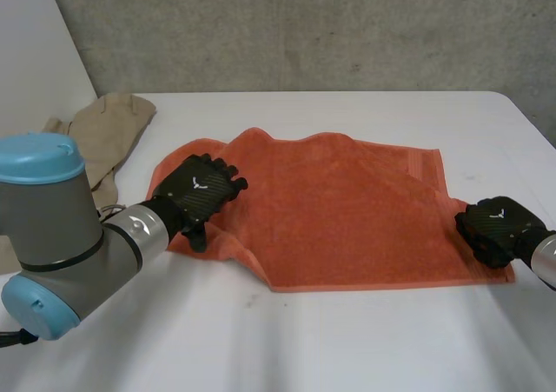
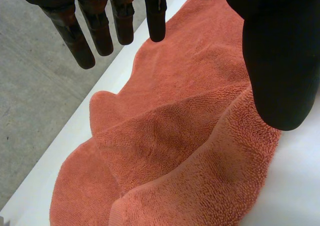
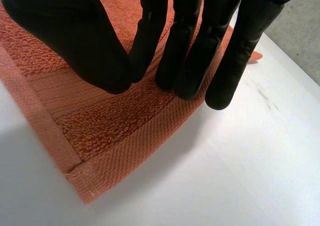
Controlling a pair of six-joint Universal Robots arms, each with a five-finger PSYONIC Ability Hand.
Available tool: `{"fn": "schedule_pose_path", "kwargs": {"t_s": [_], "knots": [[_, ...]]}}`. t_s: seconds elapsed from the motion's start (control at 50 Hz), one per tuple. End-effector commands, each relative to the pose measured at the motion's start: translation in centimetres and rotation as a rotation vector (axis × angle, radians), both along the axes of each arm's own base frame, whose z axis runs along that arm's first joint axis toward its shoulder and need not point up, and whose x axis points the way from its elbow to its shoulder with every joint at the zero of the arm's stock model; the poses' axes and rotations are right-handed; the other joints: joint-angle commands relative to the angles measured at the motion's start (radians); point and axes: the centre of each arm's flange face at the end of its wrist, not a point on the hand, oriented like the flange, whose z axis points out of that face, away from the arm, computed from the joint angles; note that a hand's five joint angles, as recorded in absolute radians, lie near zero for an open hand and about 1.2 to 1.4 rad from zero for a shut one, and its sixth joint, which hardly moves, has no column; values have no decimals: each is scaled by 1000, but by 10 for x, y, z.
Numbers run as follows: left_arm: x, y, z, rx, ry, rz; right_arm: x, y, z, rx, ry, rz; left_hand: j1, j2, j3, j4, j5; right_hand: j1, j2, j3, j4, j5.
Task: Fold the laundry.
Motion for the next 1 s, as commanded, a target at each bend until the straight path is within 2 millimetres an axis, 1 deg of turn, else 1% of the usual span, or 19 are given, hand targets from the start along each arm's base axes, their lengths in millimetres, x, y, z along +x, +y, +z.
{"fn": "schedule_pose_path", "kwargs": {"t_s": [0.02,0.1,0.14,0.16,0.18,0.2,0.28,0.4,0.52,0.8,1.0], "knots": [[-1,0,1,-7,2,-3,-2,-2,4,8,-7,-8,37,48,48,49,57,409,232,233,227,248],[-1,-3,3,-15,7,-4,0,8,6,79,-13,-4,31,42,42,43,51,409,232,233,227,248],[-2,-4,-3,-3,1,-6,1,11,7,106,-15,-4,34,45,45,46,54,409,232,233,227,248],[-2,-5,-5,3,-2,-5,2,13,9,124,-24,-5,34,45,45,46,54,195,18,19,13,34],[-2,-6,-7,8,-5,-2,3,18,10,155,-45,0,34,45,45,46,54,-104,-281,-279,-286,-265],[-2,-6,-10,15,-8,-2,4,20,10,166,-51,-1,37,48,48,49,57,-144,-322,-320,-327,-306],[-3,-6,-11,16,-9,-4,3,23,14,182,-60,-22,40,51,51,52,60,-236,-413,-411,-418,-397],[-3,-5,-10,15,-7,-5,6,24,14,179,-72,-12,40,51,51,52,60,-239,-416,-415,-421,-400],[-3,-4,-10,16,-8,-5,6,18,7,160,-64,-8,43,54,54,55,63,-209,-387,-385,-392,-371],[-3,-4,-10,16,-8,-5,10,12,5,126,-59,5,43,54,54,55,63,-157,-334,-332,-339,-318],[-3,-4,-10,19,-9,-5,14,13,6,132,-74,9,43,54,54,55,63,-159,-337,-335,-342,-321]]}}
